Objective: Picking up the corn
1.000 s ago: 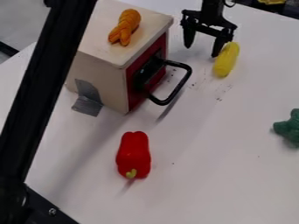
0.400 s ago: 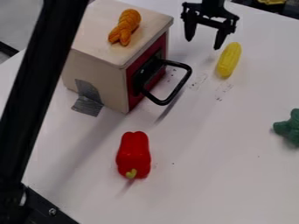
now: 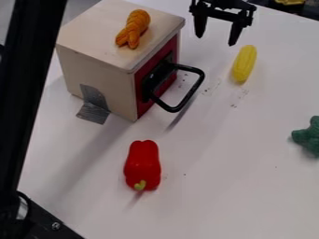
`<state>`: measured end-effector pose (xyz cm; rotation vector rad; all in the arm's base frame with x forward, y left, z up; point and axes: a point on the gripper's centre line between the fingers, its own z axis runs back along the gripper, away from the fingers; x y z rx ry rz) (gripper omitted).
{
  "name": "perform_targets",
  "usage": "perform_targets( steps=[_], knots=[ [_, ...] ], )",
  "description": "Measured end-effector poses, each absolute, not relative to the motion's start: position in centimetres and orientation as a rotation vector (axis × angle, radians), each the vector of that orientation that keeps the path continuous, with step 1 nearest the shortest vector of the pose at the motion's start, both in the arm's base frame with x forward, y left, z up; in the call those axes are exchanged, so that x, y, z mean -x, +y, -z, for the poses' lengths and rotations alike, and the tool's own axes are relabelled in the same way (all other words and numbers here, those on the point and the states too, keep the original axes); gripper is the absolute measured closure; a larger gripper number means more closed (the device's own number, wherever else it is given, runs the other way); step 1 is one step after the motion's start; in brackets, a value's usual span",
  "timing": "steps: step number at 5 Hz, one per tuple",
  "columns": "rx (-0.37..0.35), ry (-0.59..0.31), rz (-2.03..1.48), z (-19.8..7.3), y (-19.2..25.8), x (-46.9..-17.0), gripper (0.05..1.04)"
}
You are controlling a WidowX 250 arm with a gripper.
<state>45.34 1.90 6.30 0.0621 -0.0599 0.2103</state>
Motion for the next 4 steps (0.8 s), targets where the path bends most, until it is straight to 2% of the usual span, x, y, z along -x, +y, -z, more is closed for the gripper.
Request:
perform_targets(
  steps=[1,3,4],
  knots=[
    [-0.060,-0.068,-0.234,-6.8,1.3,-45.3,0.086],
    [-0.094,-0.083,-0.216,-5.7,-1.8,-45.2,0.085],
    [-0.102,-0.059,-0.241,-4.0,-2.0,-45.1,0.086]
  ],
)
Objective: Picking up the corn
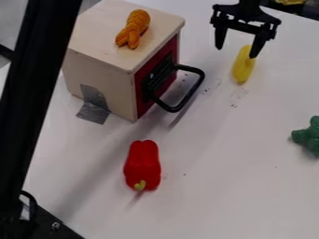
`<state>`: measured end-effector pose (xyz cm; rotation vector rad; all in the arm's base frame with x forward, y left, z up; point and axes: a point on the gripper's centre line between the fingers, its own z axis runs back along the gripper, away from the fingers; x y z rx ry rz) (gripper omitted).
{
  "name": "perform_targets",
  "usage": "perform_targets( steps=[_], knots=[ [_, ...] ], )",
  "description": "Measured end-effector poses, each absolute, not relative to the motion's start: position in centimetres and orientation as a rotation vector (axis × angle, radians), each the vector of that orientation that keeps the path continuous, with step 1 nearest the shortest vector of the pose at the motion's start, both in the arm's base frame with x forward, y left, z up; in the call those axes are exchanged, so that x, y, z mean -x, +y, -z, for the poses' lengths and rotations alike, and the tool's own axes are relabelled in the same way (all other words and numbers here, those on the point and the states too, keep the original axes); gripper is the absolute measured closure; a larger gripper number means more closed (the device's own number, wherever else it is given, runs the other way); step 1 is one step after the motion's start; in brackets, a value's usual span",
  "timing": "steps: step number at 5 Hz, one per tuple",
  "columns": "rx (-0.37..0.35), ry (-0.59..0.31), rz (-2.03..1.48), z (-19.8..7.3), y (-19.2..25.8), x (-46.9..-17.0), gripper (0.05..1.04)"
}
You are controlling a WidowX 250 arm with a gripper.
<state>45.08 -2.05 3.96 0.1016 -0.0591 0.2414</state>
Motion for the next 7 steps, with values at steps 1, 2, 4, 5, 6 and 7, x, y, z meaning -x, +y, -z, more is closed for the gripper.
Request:
perform_targets(
  steps=[1,2,4,5,6,7],
  knots=[
    [-0.127,-0.003,-0.268,-1.3,-2.0,-44.5,0.085],
    [-0.127,0.018,-0.295,-0.5,-1.4,-44.5,0.131],
    [-0.105,0.017,-0.272,-0.5,-1.5,-44.0,0.683],
    [-0.072,-0.013,-0.245,-2.3,-1.9,-44.2,0.926],
    [-0.071,-0.018,-0.222,-3.4,-1.7,-43.5,0.998],
    [-0.056,-0.057,-0.193,-5.3,-1.3,-43.3,0.855]
  ],
)
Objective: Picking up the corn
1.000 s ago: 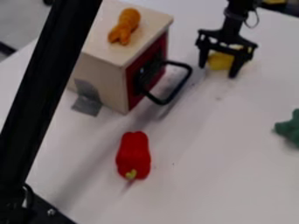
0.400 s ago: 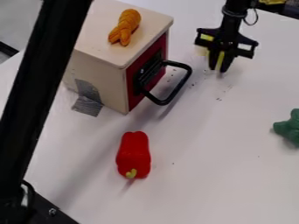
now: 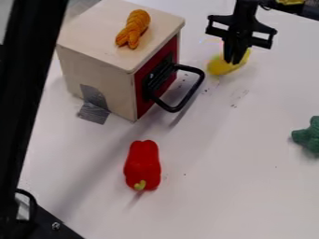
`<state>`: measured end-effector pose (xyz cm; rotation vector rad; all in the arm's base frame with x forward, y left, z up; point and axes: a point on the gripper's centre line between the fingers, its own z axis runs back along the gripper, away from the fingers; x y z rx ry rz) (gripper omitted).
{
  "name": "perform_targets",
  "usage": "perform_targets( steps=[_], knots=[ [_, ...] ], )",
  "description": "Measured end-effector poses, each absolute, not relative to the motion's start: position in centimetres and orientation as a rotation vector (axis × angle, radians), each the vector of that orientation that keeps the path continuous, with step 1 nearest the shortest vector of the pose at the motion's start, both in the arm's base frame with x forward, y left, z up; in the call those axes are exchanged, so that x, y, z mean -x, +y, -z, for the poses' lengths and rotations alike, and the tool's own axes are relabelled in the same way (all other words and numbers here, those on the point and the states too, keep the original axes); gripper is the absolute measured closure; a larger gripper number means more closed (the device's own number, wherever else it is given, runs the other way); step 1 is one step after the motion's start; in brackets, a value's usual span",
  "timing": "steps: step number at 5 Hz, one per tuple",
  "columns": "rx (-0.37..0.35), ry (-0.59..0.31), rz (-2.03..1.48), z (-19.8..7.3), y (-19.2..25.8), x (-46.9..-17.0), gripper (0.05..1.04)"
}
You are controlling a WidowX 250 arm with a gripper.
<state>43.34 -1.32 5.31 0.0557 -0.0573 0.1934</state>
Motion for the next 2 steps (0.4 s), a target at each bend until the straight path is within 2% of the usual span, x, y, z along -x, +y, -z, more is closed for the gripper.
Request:
perform_targets(
  steps=[1,2],
  knots=[
    [-0.035,-0.096,-0.157,-6.2,-1.0,-44.4,0.594],
    [-0.044,-0.085,-0.100,-4.7,-0.3,-45.2,0.274]
  ],
)
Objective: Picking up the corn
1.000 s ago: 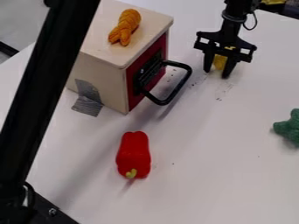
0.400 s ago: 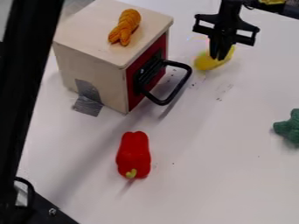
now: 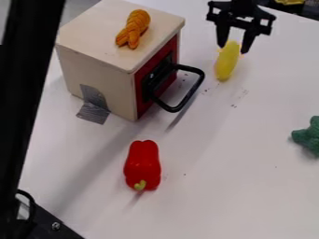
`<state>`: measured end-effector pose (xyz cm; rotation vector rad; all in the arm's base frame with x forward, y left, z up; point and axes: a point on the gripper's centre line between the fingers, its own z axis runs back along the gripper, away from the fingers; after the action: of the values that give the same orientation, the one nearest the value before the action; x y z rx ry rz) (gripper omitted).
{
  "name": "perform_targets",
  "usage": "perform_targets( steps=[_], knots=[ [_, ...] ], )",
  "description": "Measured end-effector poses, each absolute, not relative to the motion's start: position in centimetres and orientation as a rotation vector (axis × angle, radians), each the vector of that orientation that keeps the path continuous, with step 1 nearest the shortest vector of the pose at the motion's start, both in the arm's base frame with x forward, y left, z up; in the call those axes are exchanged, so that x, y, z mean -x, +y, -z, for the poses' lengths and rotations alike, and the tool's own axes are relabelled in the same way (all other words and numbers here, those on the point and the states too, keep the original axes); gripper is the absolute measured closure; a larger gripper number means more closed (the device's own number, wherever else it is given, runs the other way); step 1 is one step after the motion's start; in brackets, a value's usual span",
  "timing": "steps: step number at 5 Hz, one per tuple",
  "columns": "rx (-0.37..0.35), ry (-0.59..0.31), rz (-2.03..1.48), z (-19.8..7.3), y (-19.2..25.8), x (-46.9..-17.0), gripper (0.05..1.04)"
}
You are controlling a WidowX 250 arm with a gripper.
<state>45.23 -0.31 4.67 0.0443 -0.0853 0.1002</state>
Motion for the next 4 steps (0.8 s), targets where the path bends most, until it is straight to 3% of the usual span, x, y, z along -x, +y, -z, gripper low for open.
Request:
perform_targets(
  steps=[1,2,3,4],
  knots=[
    [-0.046,-0.062,-0.111,-2.8,0.2,-45.3,0.079],
    [-0.057,-0.038,-0.145,-0.7,0.4,-45.6,0.093],
    [-0.072,-0.038,-0.160,-0.4,0.6,-46.0,0.152],
    [-0.080,-0.038,-0.156,-0.3,0.7,-45.9,0.413]
  ],
)
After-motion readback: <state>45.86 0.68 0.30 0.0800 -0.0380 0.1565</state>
